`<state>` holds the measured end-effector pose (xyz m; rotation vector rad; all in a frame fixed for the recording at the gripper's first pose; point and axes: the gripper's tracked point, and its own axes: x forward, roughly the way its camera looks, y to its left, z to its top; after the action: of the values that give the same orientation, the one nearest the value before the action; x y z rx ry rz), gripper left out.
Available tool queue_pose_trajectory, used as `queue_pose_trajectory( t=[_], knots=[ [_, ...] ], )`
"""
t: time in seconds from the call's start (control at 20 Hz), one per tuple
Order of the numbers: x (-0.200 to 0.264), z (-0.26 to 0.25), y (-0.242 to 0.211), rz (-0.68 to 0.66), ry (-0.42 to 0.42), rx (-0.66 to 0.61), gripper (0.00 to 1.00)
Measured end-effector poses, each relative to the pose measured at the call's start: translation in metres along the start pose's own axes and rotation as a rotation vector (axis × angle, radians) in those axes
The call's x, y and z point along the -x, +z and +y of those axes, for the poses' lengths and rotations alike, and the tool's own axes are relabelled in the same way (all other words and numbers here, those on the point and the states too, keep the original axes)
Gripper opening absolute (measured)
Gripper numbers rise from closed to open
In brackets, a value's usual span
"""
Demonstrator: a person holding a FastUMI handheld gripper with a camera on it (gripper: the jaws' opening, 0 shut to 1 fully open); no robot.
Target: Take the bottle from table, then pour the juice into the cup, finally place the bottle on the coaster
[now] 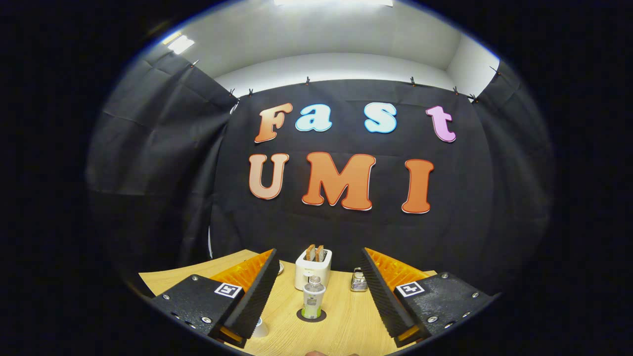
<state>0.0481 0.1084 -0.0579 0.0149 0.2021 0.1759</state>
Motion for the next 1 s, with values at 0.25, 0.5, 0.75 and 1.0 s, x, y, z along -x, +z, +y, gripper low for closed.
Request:
queue_pose_trajectory(
  t=[0.25,0.5,0.75,1.0],
  knots=[
    [0.038,-0.026,0.035,-0.063,-0.025,-0.033,0.98],
    [0.076,-0.039,0.045,-0.074,-0.073,-0.013,0.98],
    [0.105,-0.028,0.055,-0.031,-0.075,-0.012,0.98],
    [0.121,-0.023,0.071,-0.056,-0.07,-0.015,0.98]
  ],
)
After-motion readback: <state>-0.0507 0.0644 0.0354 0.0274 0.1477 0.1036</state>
